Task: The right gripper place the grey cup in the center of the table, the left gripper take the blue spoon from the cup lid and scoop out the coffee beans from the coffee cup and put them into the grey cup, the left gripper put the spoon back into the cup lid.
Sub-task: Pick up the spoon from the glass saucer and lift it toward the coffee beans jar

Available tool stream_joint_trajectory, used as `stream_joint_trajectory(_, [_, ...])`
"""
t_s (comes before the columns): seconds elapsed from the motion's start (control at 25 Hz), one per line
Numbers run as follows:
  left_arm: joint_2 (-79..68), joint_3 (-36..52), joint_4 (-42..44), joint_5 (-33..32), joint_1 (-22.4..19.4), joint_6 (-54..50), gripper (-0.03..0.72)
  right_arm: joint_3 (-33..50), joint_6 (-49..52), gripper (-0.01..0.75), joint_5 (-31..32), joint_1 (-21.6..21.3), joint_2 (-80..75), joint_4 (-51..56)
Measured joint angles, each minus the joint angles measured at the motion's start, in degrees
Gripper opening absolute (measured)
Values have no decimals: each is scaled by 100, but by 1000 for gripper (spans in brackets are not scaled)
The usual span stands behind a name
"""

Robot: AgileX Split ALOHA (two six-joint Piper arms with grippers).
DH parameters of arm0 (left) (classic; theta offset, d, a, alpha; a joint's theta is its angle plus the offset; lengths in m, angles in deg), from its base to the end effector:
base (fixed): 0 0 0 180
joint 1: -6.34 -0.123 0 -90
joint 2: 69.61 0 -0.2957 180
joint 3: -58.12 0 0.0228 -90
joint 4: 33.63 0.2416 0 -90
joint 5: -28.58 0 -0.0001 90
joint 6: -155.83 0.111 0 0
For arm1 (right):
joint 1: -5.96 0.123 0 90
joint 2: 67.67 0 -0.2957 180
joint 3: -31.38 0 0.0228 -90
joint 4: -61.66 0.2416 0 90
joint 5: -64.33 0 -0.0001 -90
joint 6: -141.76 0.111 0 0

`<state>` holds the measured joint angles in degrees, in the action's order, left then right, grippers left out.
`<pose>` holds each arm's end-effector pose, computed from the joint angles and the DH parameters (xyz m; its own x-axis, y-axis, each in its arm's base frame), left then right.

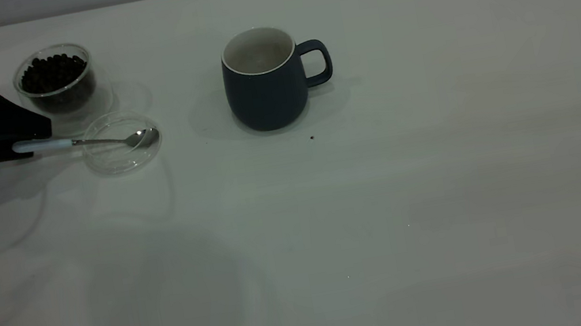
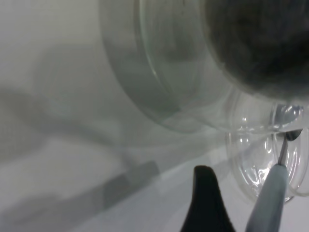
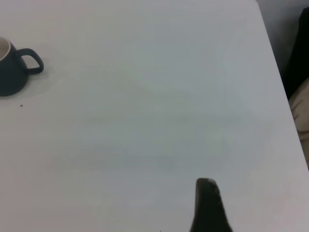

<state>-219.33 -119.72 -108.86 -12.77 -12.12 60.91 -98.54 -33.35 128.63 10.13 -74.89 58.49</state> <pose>0.4133 0.0632 -0.0125 -0.9057 -0.1002 -0.4118 0.1485 0.8351 -0.5297 -0.0075 -0.0061 0.2518 -0.5230 0.0233 -0.8520 0.0018 0.9997 0.0262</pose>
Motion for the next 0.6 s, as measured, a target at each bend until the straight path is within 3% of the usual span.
stream_joint_trajectory(0.6, [-86,0,-32,7,152,11,593,0,0,540,0,0,0,0])
